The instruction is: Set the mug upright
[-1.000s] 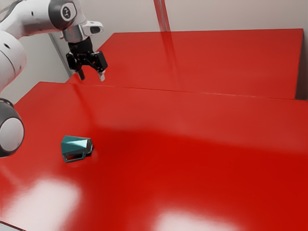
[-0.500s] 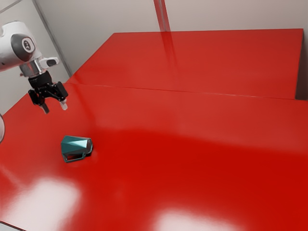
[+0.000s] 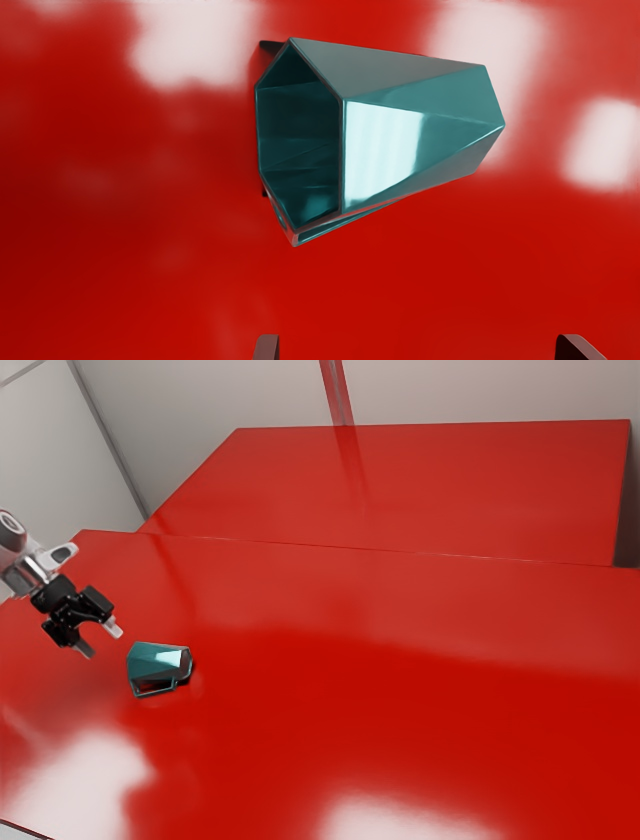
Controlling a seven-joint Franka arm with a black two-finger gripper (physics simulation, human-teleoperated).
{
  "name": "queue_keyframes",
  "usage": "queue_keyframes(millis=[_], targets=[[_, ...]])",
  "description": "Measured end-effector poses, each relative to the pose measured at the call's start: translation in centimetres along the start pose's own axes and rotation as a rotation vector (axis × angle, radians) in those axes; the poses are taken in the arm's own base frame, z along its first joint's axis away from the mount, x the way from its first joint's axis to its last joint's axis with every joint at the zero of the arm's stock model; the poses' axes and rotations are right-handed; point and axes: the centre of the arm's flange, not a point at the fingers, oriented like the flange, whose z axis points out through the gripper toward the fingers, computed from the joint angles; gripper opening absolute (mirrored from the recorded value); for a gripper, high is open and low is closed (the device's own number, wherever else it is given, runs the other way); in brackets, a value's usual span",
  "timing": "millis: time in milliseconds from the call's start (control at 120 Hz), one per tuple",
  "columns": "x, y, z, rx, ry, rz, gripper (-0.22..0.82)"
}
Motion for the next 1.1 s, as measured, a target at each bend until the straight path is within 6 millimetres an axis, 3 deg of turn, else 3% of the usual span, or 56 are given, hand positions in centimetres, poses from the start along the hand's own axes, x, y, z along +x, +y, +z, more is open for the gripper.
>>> queue_keyframes(millis=[650, 1100], targets=[[0.5, -3.8, 5.9, -0.205, 0.260, 0.166, 0.60], [0.6, -3.6, 8.5, -0.273, 0.312, 0.245, 0.60]])
